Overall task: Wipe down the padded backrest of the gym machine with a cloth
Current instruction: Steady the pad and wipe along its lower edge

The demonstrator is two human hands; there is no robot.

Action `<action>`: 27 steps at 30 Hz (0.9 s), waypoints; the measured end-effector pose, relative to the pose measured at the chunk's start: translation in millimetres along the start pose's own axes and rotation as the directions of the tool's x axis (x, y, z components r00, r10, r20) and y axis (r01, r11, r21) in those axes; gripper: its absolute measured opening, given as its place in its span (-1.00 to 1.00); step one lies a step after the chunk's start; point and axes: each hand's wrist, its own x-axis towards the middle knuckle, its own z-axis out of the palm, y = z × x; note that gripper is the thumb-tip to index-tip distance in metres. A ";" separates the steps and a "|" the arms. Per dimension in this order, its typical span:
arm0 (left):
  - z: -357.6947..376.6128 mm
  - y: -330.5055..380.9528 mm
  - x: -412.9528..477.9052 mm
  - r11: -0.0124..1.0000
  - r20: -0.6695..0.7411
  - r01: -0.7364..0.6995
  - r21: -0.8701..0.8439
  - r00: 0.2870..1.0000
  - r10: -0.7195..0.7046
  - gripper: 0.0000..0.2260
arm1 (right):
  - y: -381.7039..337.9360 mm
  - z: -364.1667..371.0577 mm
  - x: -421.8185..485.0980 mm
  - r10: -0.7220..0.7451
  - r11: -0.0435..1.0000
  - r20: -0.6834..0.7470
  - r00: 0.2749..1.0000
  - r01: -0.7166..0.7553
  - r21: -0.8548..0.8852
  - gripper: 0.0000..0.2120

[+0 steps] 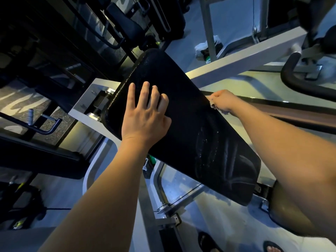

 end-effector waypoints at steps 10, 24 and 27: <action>3.0 2.3 1.2 1.000 0.006 0.008 -0.007 1.000 -0.008 -0.52 | -6.3 0.9 15.5 0.004 0.998 0.187 0.982 -0.017 0.067 -0.85; -3.6 4.9 2.0 1.000 0.086 0.014 0.016 0.996 -0.016 -0.50 | 35.7 -6.0 14.9 0.149 0.989 0.180 0.972 -0.145 -0.036 -0.74; -10.1 6.8 2.9 0.998 0.119 0.056 -0.026 0.992 -0.052 -0.50 | 69.9 -10.3 12.4 0.309 0.950 0.205 0.929 -0.292 -0.109 -0.82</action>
